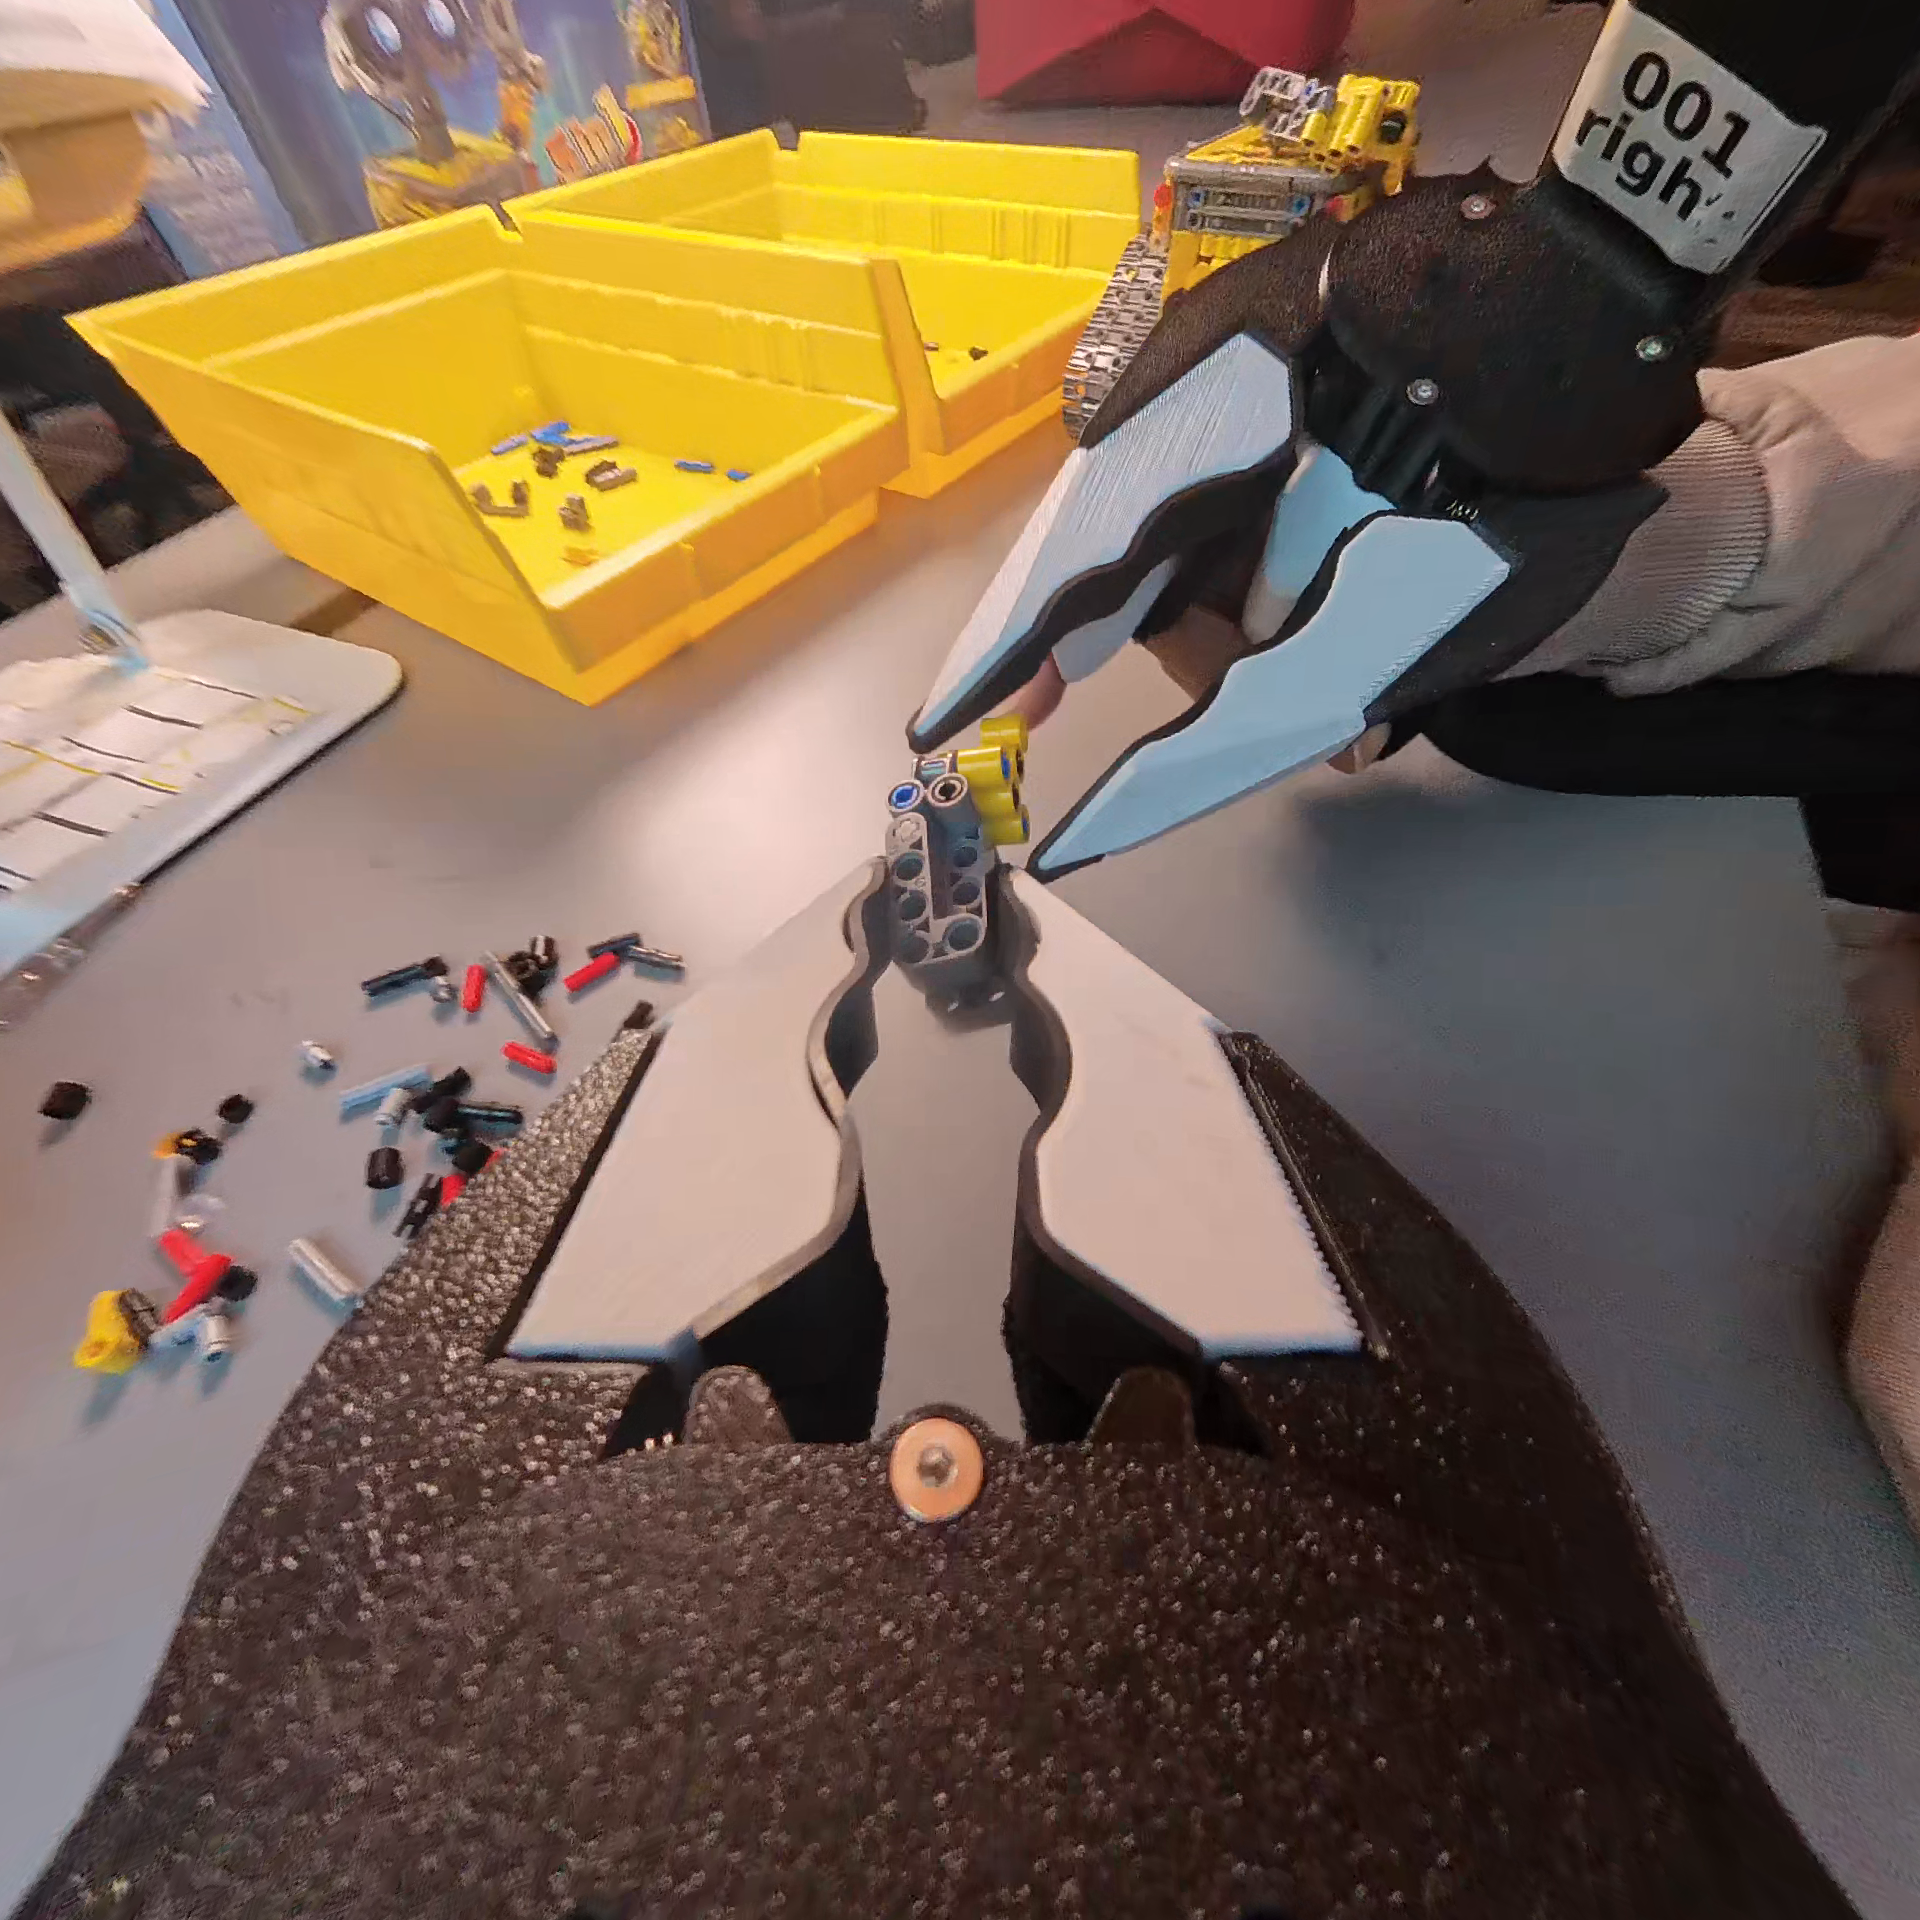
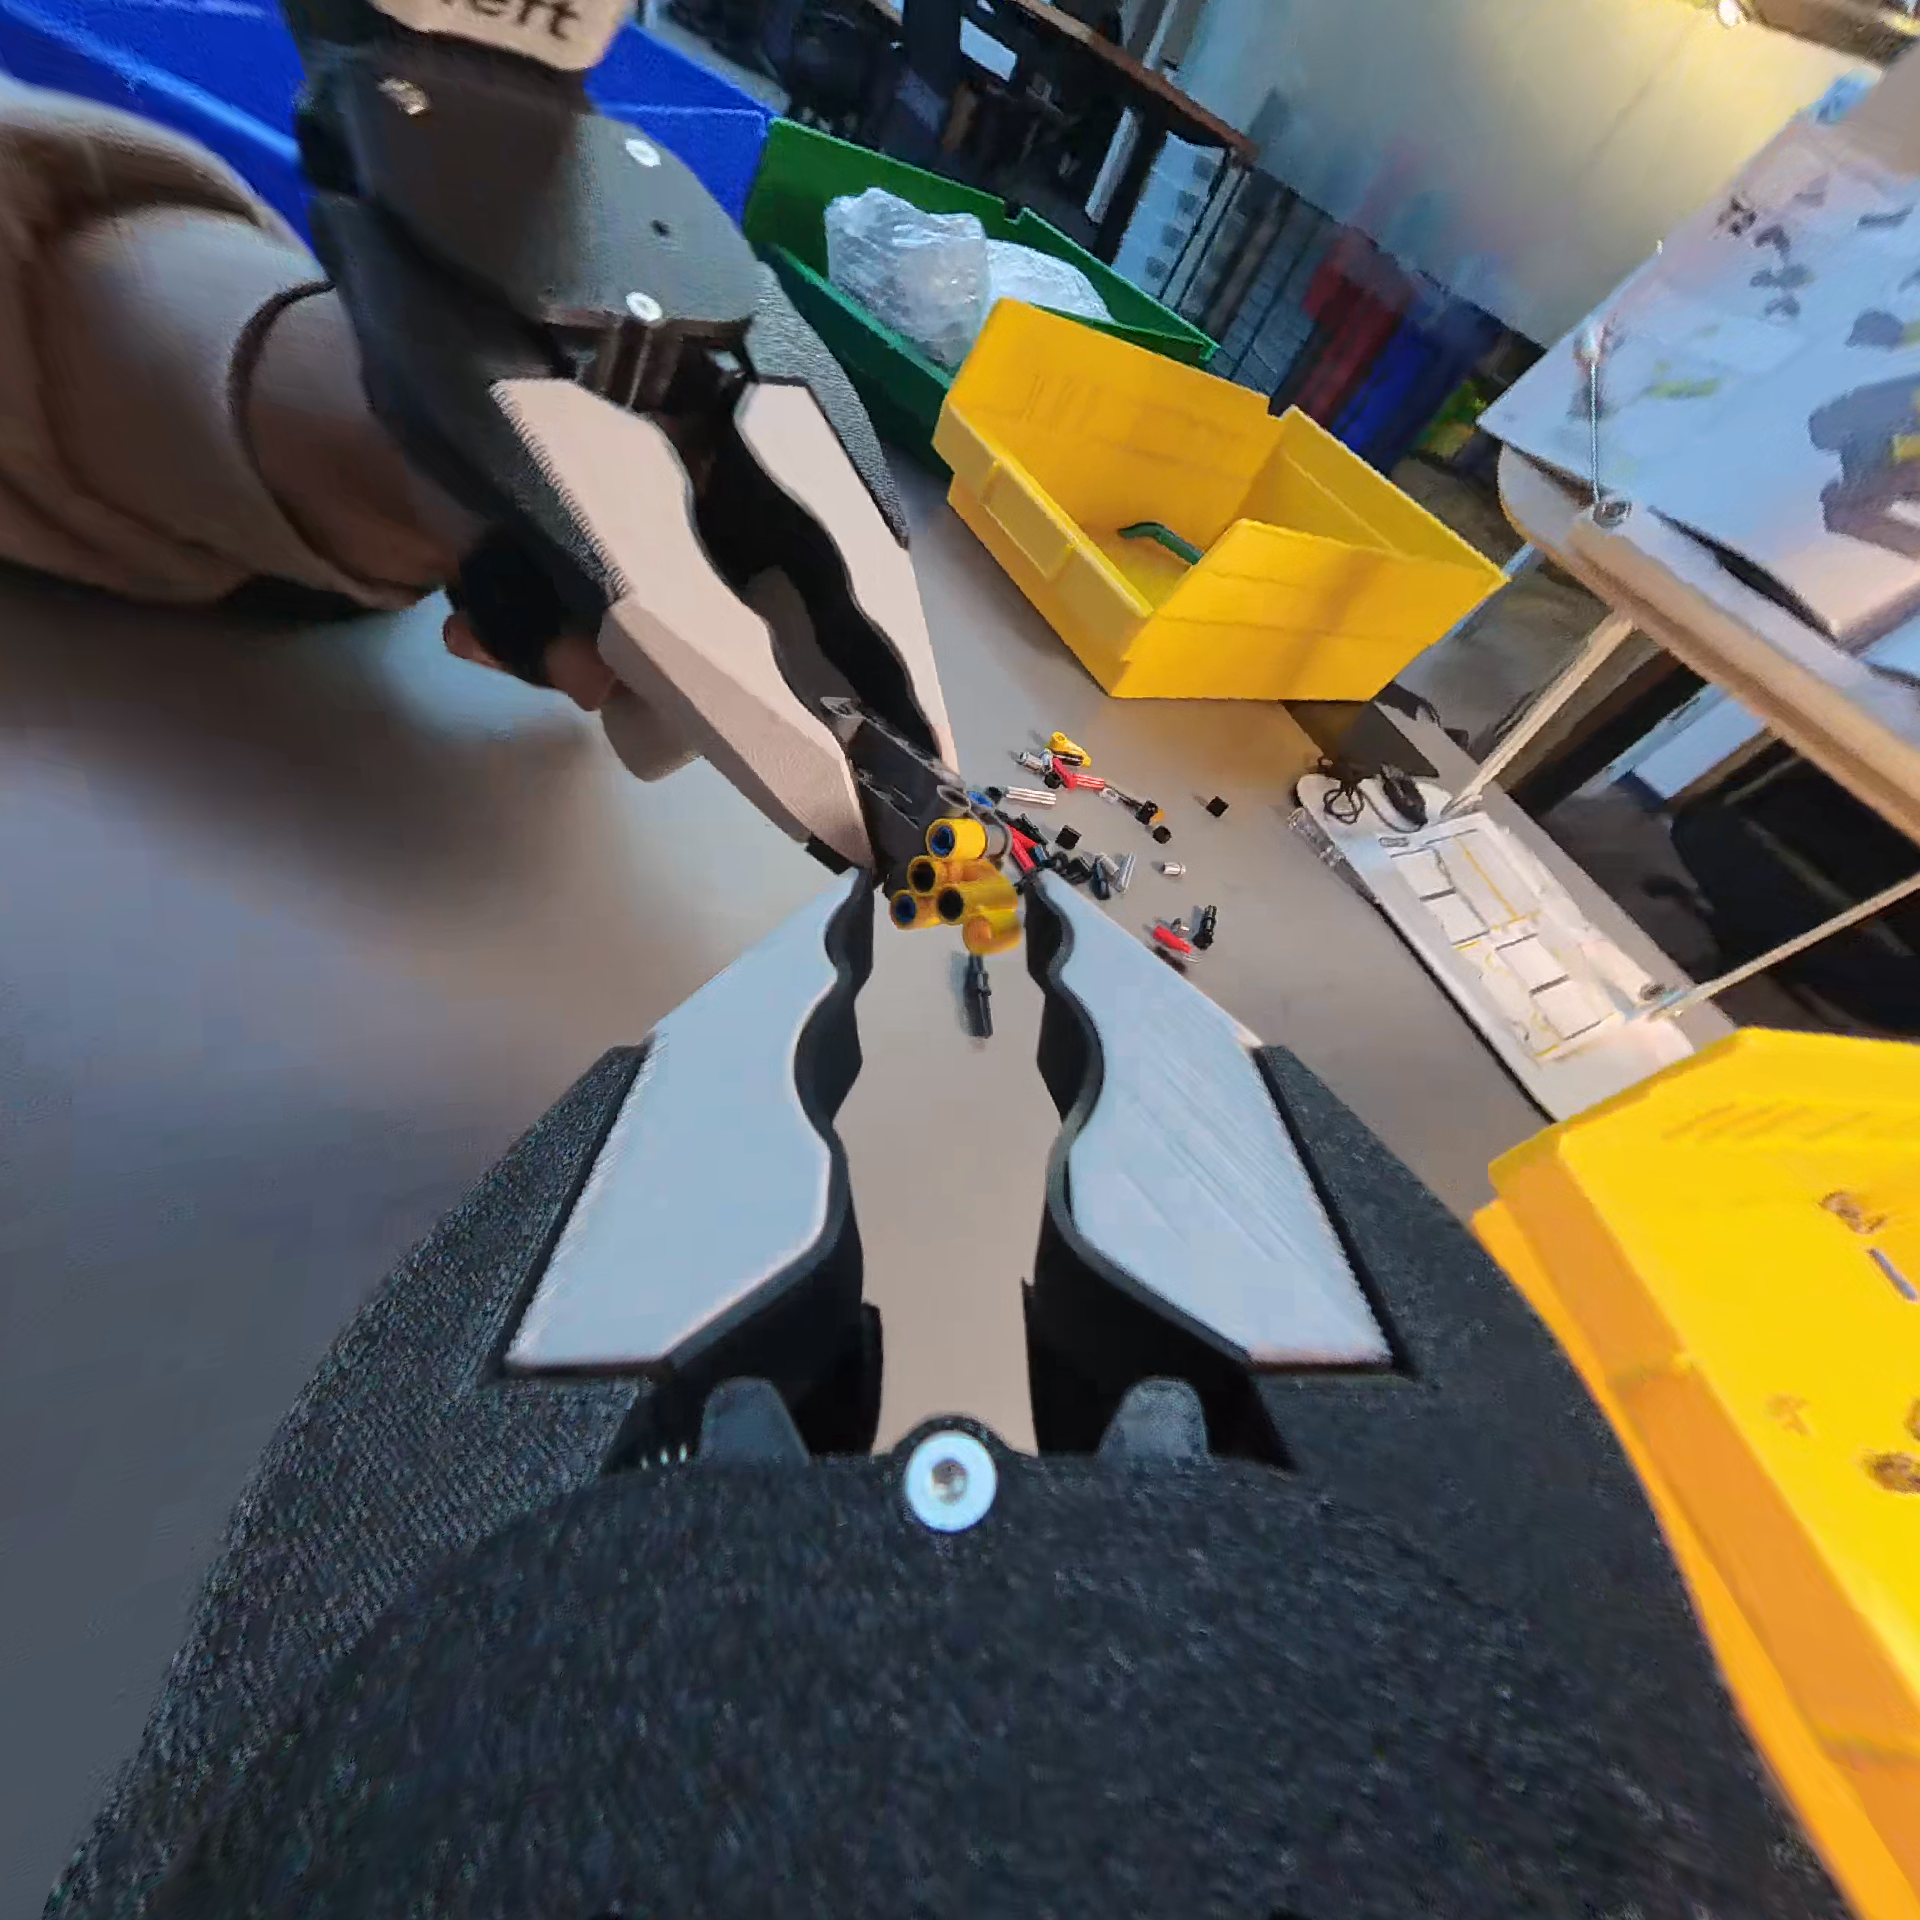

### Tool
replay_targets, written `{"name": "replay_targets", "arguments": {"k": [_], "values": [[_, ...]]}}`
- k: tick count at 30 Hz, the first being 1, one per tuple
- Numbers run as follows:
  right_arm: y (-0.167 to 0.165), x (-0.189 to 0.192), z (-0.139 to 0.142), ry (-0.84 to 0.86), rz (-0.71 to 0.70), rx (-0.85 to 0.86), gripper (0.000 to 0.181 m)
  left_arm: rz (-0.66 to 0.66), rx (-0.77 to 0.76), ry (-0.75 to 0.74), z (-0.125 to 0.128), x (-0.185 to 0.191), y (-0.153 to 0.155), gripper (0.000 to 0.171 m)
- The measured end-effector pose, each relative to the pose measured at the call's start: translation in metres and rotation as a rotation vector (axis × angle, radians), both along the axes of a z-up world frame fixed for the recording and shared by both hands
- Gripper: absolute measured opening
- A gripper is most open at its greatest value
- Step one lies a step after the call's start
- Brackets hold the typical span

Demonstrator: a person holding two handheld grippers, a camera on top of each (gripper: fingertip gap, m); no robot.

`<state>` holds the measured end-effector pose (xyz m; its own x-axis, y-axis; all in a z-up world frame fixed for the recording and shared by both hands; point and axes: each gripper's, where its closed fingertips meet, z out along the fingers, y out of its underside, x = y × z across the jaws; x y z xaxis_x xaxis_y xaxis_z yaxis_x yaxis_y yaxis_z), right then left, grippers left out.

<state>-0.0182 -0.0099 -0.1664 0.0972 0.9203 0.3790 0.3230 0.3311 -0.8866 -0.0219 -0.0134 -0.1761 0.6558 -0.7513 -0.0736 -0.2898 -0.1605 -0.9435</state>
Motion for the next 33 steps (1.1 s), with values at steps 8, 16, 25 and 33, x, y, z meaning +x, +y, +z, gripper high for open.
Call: {"name": "replay_targets", "arguments": {"k": [8,16,25,33], "values": [[0.012,-0.002,0.011,0.095,-0.081,-0.183,0.023,0.092,0.285,0.164,0.017,-0.003,0.003,0.021],[0.010,-0.001,0.015,0.107,-0.087,-0.087,0.022,0.036,0.277,0.127,0.019,0.001,-0.003,0.021],[-0.037,0.013,0.023,0.117,0.340,-0.196,0.018,-0.307,0.140,-0.049,0.026,0.019,-0.046,0.019],[-0.079,0.038,0.017,0.060,0.708,-0.529,0.017,-0.547,0.039,-0.138,0.023,0.041,-0.084,0.020]]}}
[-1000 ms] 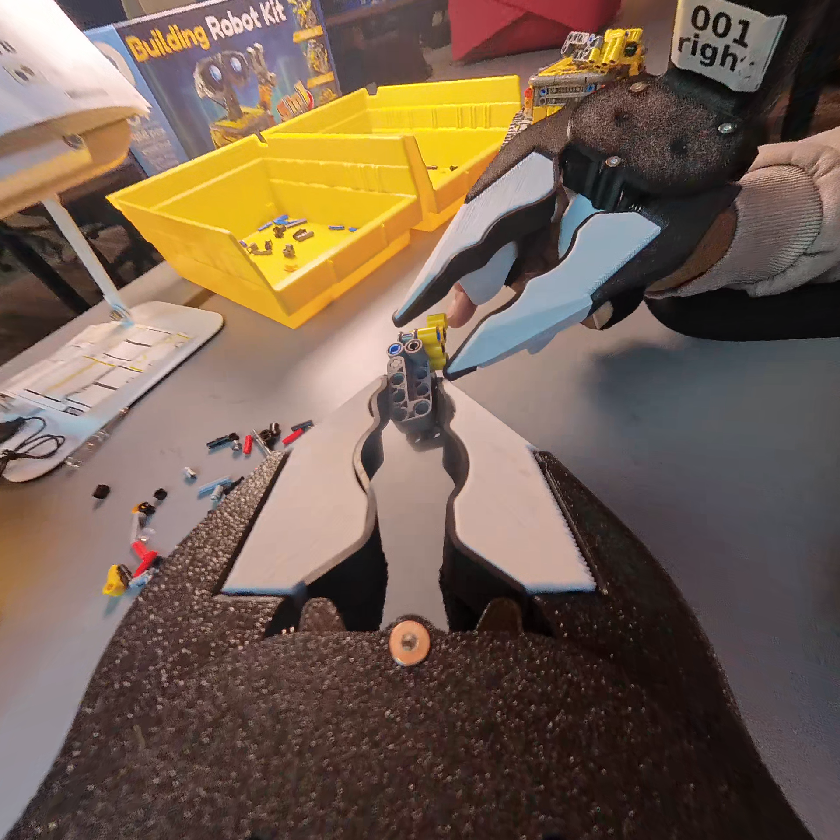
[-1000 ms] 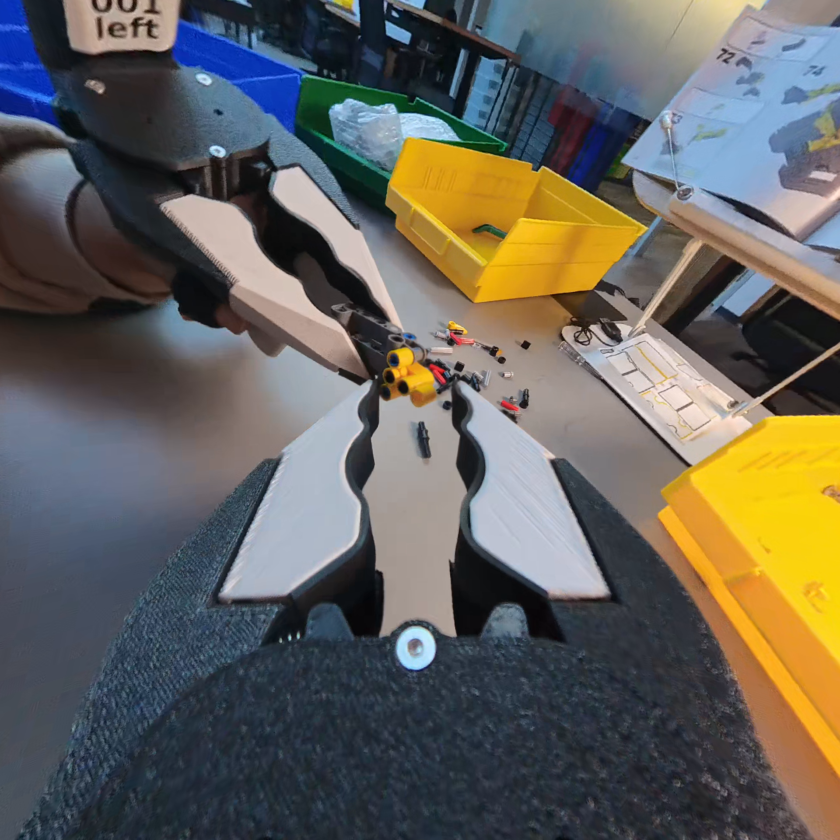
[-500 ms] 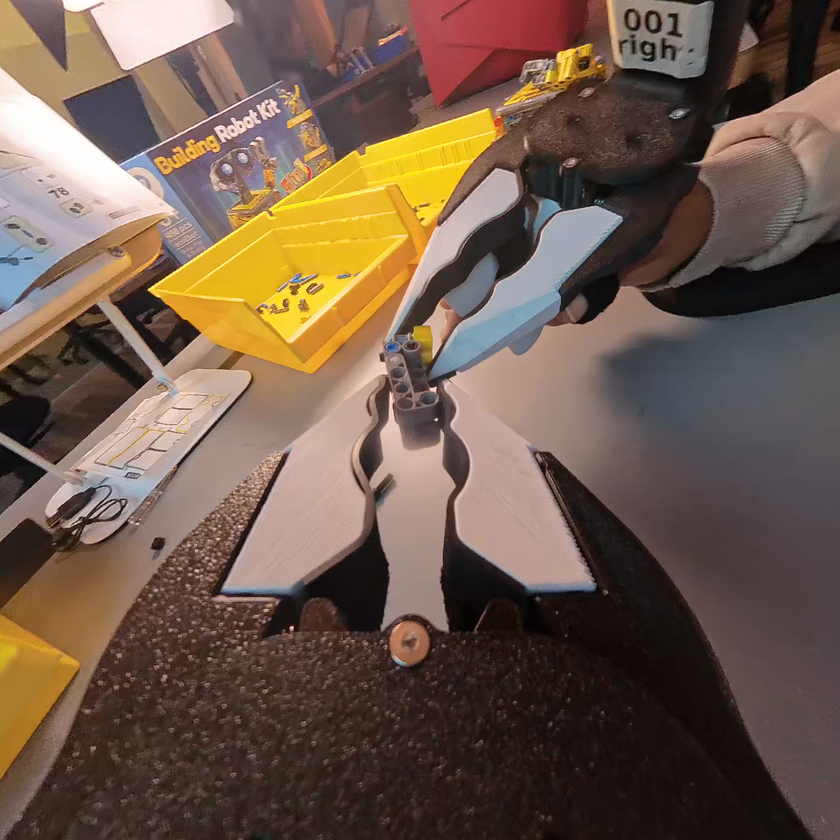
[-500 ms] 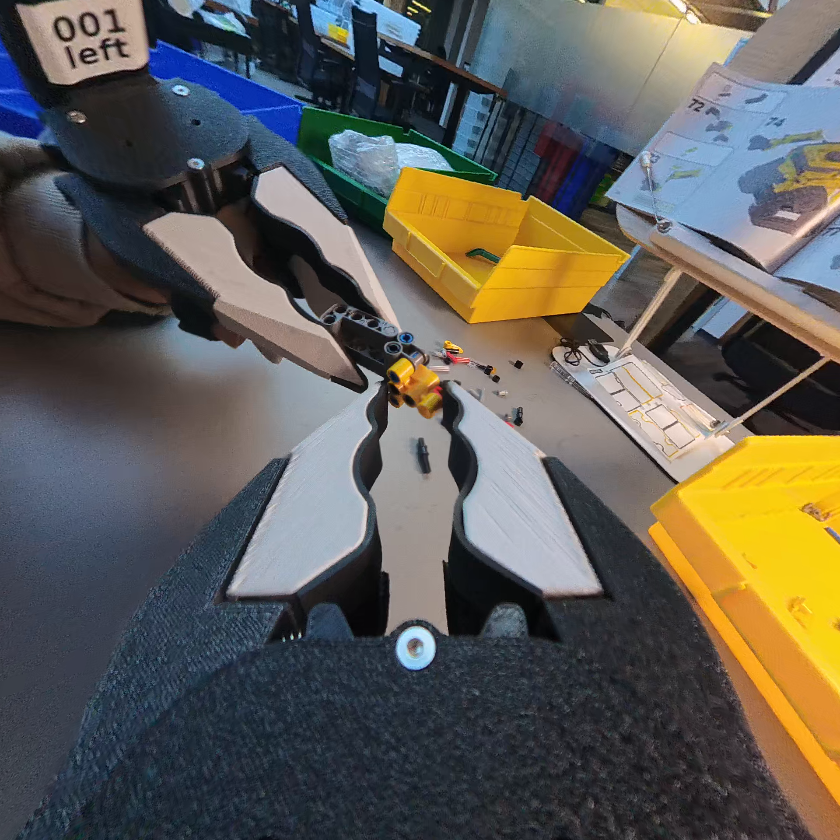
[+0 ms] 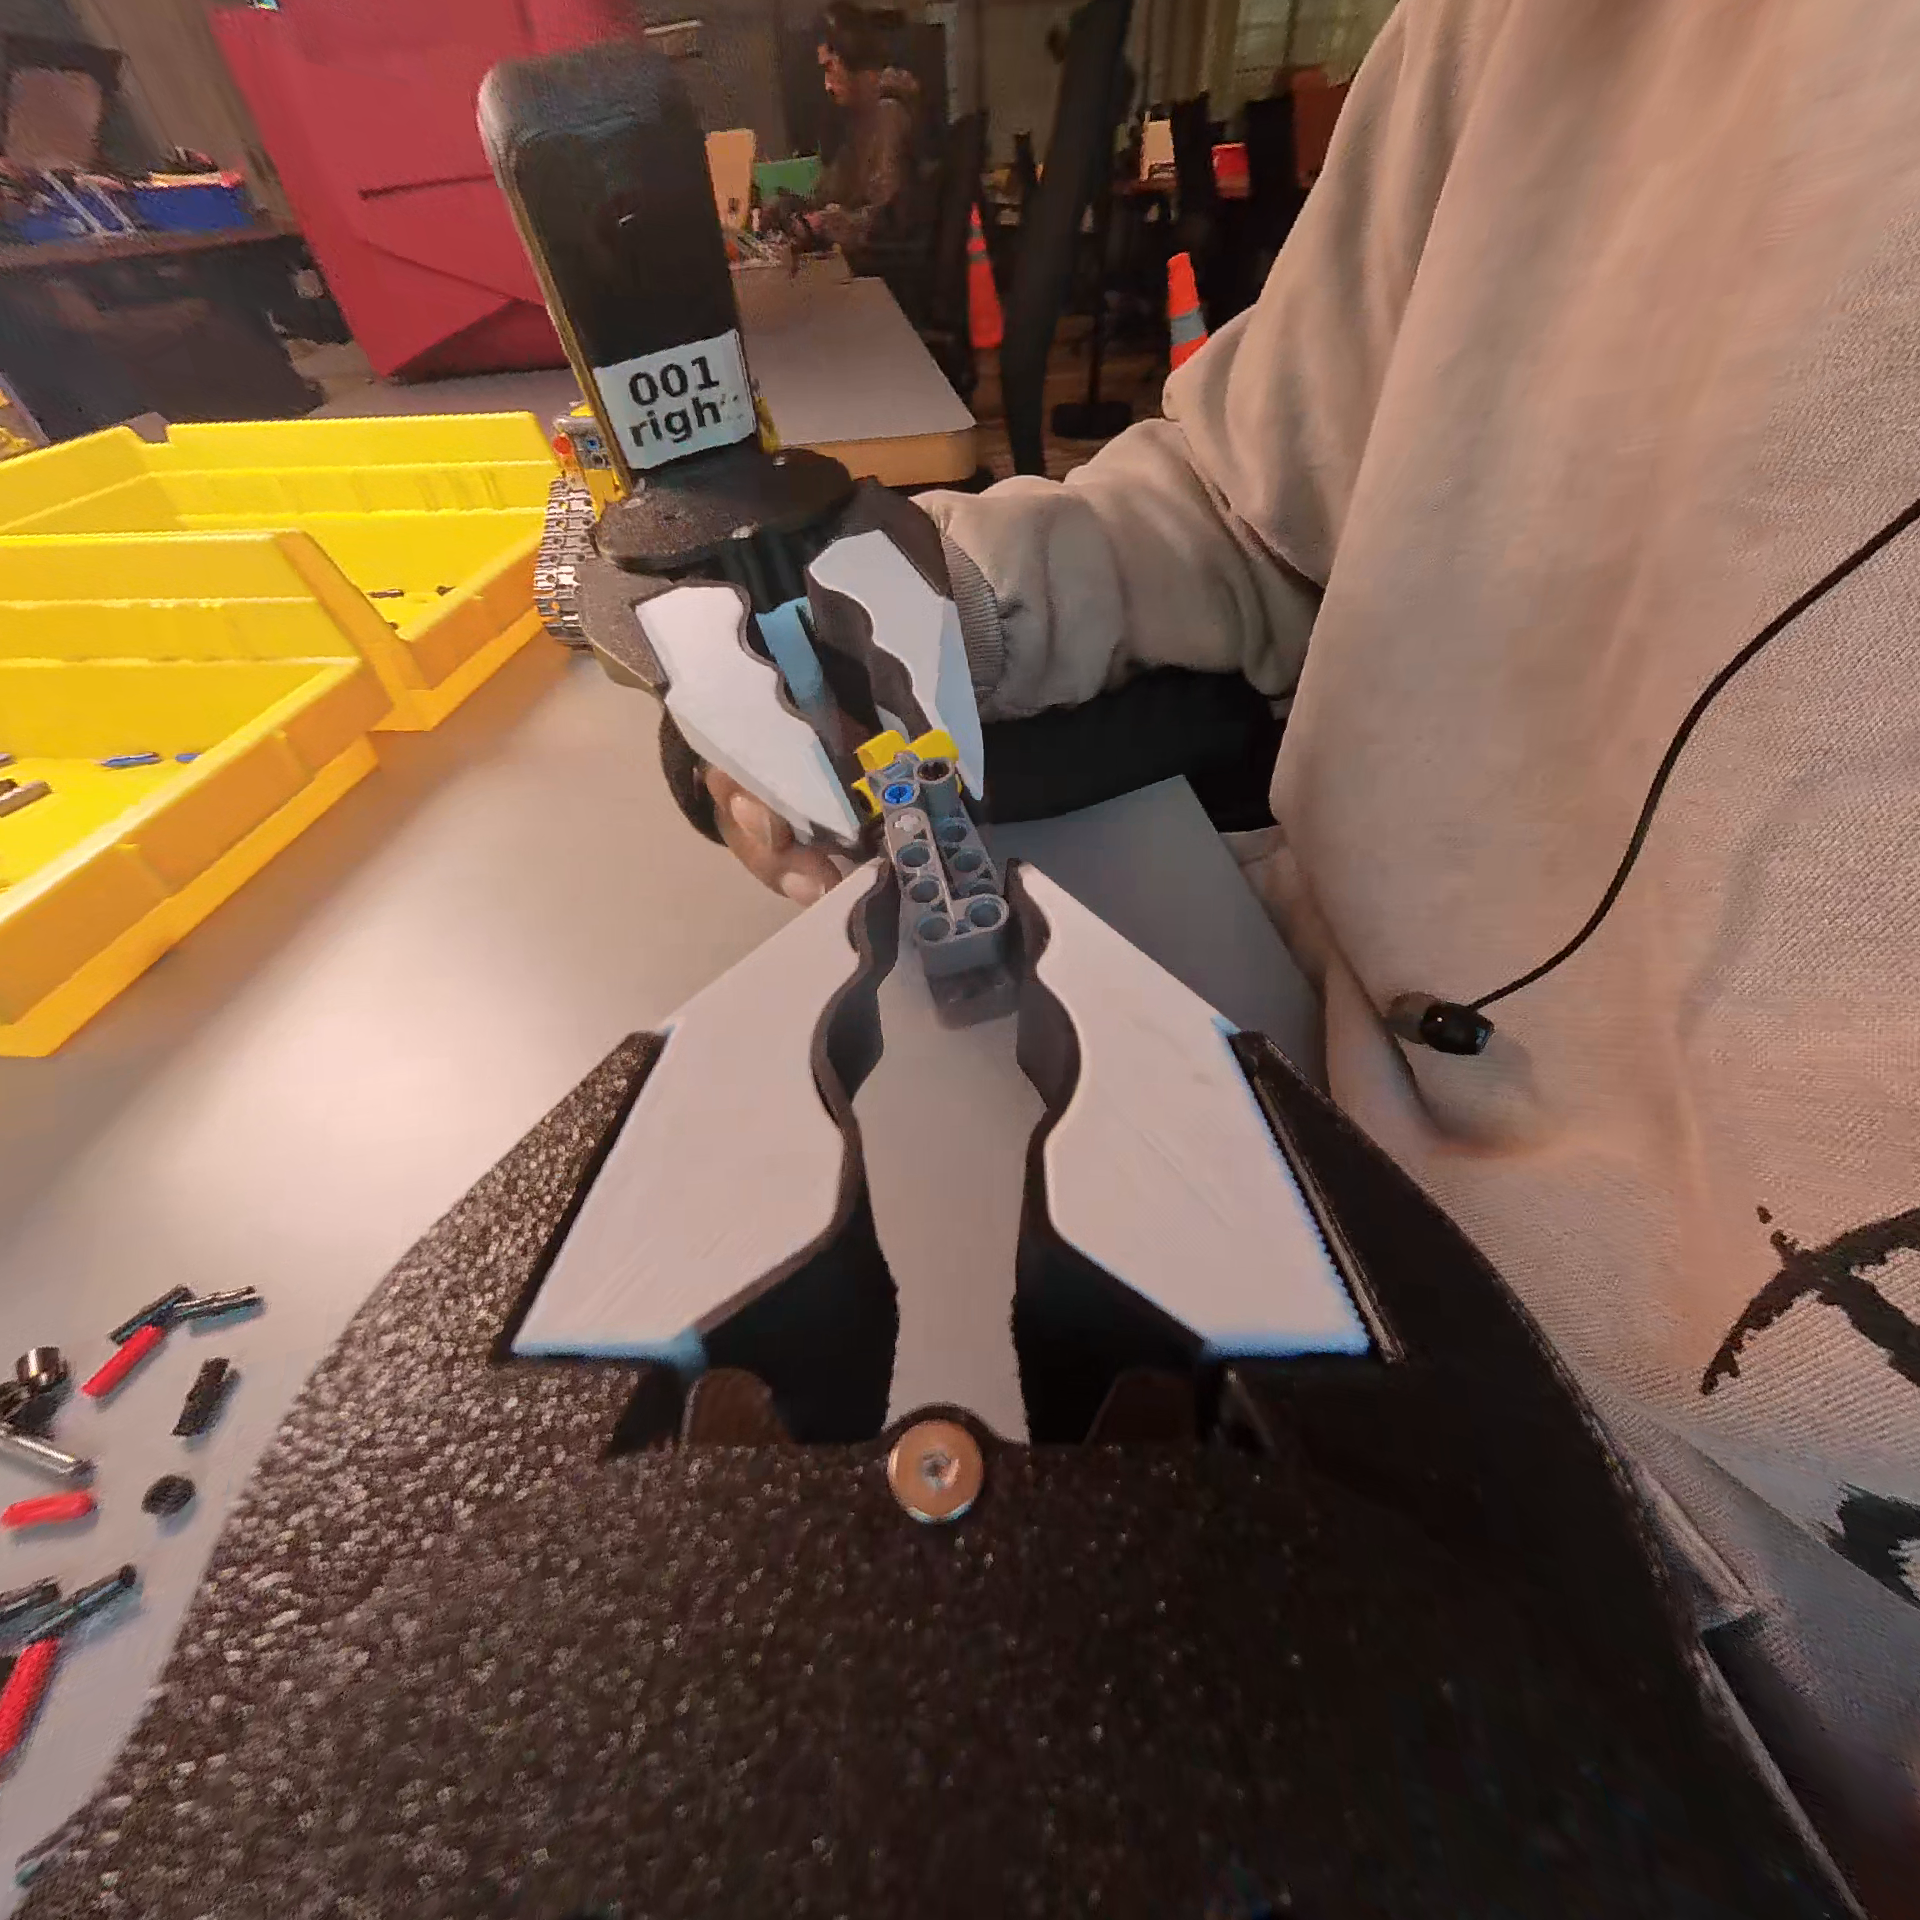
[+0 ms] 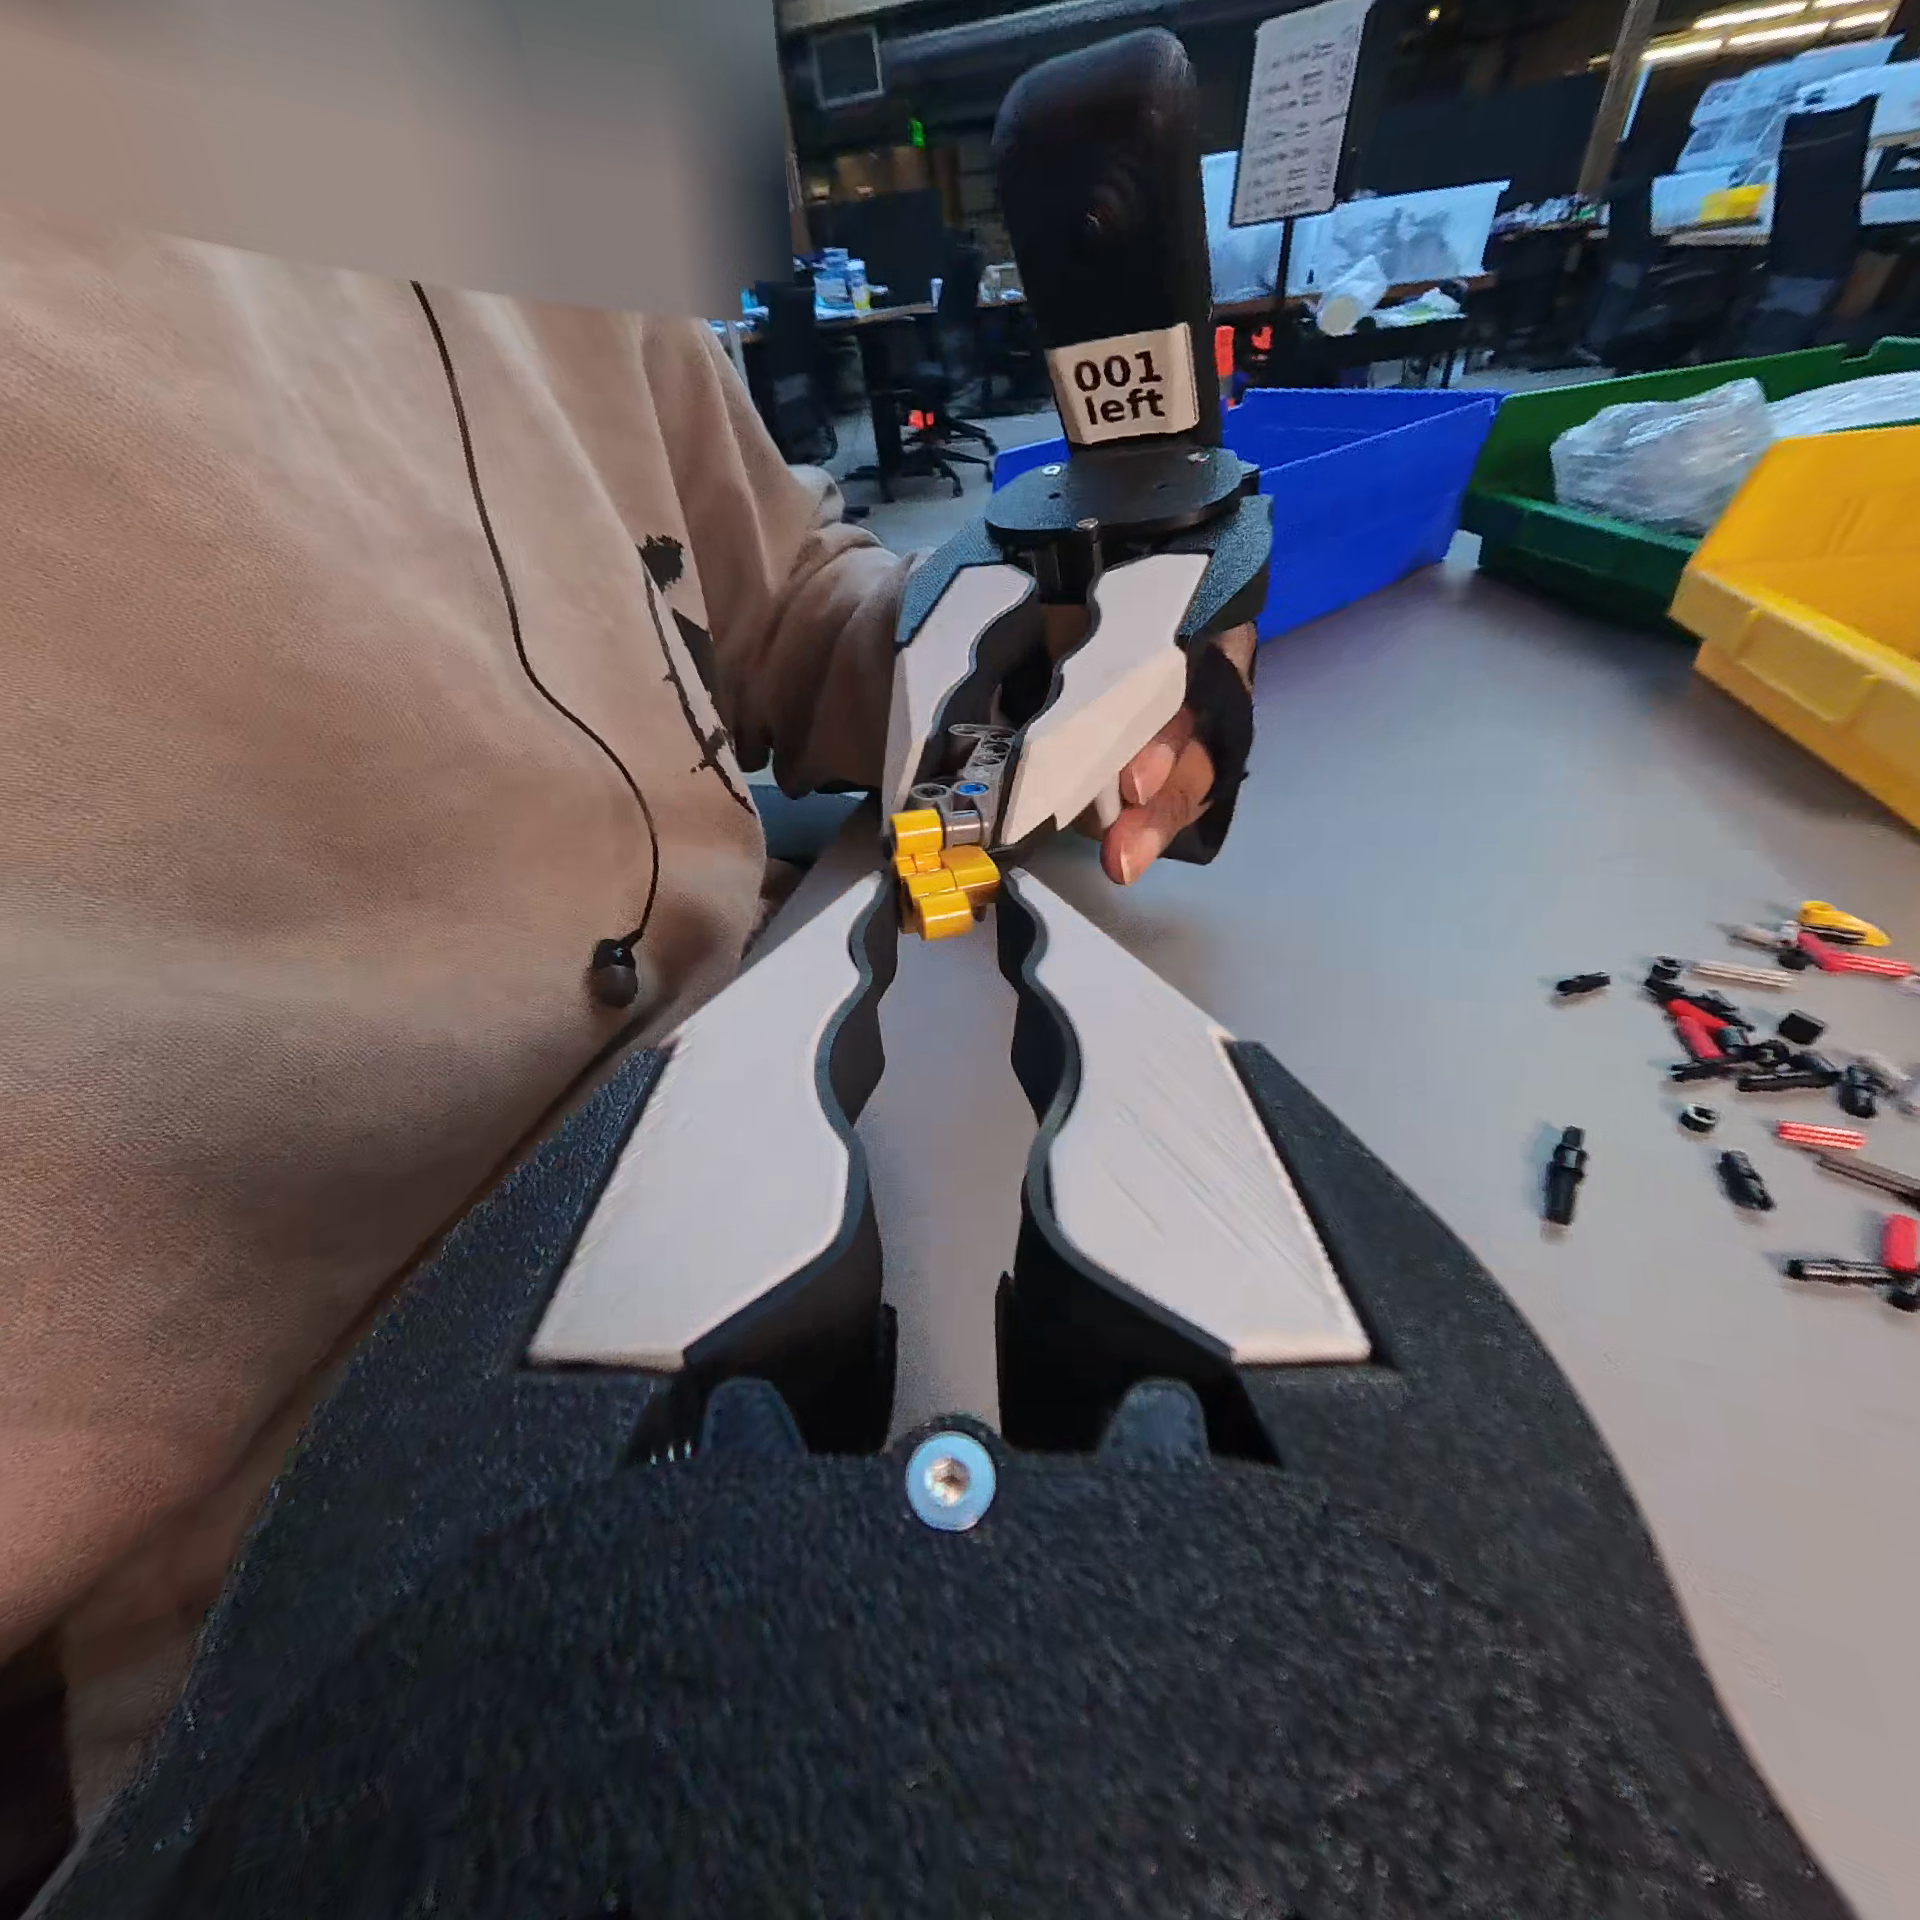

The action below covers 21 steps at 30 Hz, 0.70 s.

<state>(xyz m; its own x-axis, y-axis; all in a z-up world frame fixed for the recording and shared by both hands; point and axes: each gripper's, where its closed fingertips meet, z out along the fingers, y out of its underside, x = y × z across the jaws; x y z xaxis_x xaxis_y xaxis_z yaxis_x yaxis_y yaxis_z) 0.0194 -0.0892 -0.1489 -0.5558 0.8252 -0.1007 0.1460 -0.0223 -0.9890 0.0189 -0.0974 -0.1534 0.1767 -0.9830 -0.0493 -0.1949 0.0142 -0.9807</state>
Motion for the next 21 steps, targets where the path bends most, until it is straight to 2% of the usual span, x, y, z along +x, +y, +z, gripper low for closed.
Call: {"name": "replay_targets", "arguments": {"k": [5,13,21], "values": [[0.008,-0.003,0.006,0.011,-0.020,-0.088,0.017,0.017,-0.062,-0.061,0.006,-0.002,0.007,0.020],[0.016,-0.006,0.007,0.006,-0.072,-0.125,0.018,0.043,-0.056,-0.049,0.004,-0.007,0.011,0.021],[-0.019,0.012,0.019,0.011,0.187,-0.292,0.016,-0.187,-0.147,-0.143,0.016,0.006,-0.025,0.023]]}}
